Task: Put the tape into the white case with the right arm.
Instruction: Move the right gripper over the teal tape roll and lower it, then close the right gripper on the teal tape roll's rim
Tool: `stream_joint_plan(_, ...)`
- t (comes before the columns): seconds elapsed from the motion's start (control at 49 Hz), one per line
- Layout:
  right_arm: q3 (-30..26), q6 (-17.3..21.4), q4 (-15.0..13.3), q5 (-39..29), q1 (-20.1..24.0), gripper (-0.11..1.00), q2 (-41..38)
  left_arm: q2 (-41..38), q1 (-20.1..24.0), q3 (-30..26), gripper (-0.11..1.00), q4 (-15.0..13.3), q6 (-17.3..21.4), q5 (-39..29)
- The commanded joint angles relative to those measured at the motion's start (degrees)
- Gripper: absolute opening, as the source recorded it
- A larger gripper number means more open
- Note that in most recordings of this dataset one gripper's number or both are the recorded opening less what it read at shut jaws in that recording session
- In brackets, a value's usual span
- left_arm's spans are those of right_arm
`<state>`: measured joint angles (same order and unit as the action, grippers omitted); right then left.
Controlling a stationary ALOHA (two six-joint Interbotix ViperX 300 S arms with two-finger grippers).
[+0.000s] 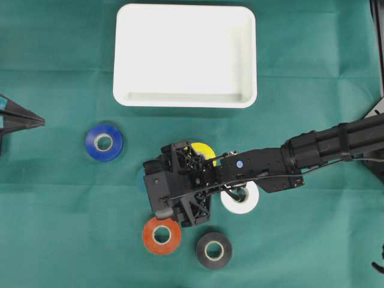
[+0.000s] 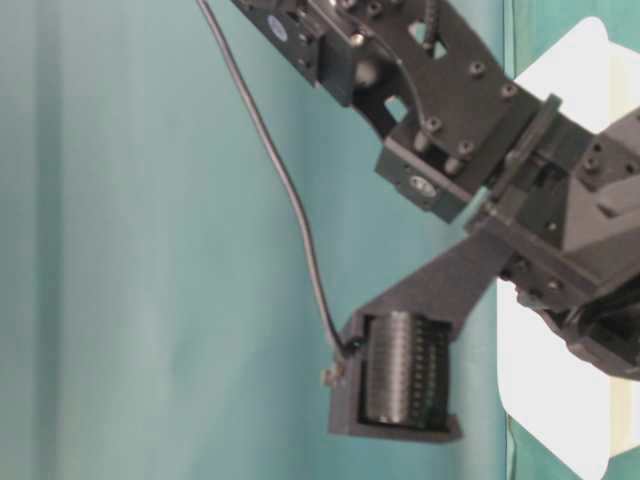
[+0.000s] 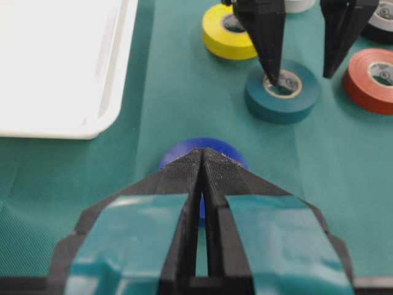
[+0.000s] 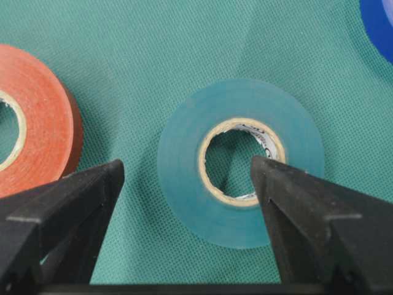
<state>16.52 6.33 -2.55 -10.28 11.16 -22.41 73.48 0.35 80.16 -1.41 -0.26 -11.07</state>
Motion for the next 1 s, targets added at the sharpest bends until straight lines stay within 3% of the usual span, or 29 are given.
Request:
stream_joint_plan(0.0,-1.2,0.1,-0.4,0.2,0.1,0.51,0.5,-0.3,0.2,-0.4,0.01,-0.1,0.0,0.9)
stream_joint_plan(0.49,-1.6,0.1,-0.5,0.1,-0.1,0.5,-0.4,-0.3,0.2,-0.1,0.01,-0.1,0.0,1.2)
stream_joint_plan(0.551,-1.6,0.1,-0.5,0.0,-0.1,0.44,-0.4,-0.3,0.2,-0.1,0.01,0.0,0.0,1.2)
stream_joint_plan(0.715,-1.7,0.1,-0.5,-2.1,-0.2,0.09,-0.4,-0.3,0.1,-0.1,0.01,-0.1,0.0,1.2)
stream_joint_plan(0.98,-2.2,0.1,-0.5,-3.2,-0.1,0.03,-0.3,-0.3,0.2,-0.1,0.01,-0.1,-0.1,1.2)
